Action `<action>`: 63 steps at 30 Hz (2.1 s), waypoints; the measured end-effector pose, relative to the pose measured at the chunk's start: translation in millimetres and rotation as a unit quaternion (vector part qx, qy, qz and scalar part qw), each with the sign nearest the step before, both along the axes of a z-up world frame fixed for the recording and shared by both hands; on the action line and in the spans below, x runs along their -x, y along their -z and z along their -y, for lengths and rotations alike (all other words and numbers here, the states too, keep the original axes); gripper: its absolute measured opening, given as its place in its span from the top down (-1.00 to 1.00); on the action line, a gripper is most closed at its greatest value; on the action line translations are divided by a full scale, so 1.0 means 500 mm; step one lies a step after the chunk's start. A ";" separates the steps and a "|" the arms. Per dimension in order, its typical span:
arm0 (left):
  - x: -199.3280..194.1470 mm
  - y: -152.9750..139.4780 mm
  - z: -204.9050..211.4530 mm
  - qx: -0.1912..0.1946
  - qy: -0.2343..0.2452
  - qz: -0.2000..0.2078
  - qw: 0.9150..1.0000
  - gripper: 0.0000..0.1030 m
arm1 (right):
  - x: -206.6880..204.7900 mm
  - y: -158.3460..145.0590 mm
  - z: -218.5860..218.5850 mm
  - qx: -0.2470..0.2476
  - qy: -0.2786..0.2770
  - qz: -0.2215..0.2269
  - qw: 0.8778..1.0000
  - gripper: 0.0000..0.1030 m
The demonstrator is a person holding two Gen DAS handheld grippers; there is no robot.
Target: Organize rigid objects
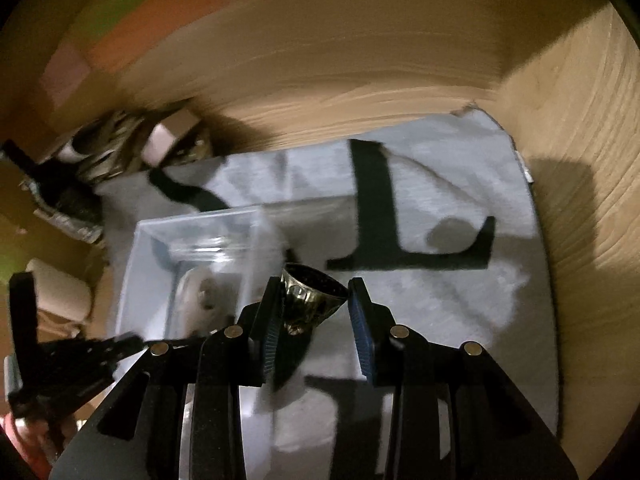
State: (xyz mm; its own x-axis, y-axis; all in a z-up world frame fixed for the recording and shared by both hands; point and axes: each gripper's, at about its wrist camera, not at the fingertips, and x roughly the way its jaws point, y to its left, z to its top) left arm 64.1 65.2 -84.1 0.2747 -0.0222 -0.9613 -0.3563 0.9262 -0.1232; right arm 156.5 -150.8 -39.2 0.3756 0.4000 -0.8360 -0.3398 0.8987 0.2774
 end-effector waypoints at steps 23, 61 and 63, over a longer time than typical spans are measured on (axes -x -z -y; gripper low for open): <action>0.016 0.000 0.003 -0.001 0.013 0.010 1.000 0.88 | 0.101 0.021 -0.176 0.018 -0.134 -0.031 0.990 0.41; 0.127 -0.127 0.028 -0.016 0.044 0.116 0.992 0.01 | 0.183 -0.049 -0.149 0.026 -0.088 0.012 0.996 -0.14; 0.141 -0.142 0.030 -0.024 0.047 0.129 0.990 -0.22 | 0.195 -0.057 -0.141 0.025 -0.080 0.019 0.996 -0.15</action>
State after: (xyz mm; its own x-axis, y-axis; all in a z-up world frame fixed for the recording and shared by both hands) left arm -6.6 50.3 -13.2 0.5101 -0.0155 -0.8600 -0.2310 0.9606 -0.1543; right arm 58.8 -80.2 -10.5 0.3429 0.4149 -0.8428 -0.4885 0.8451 0.2172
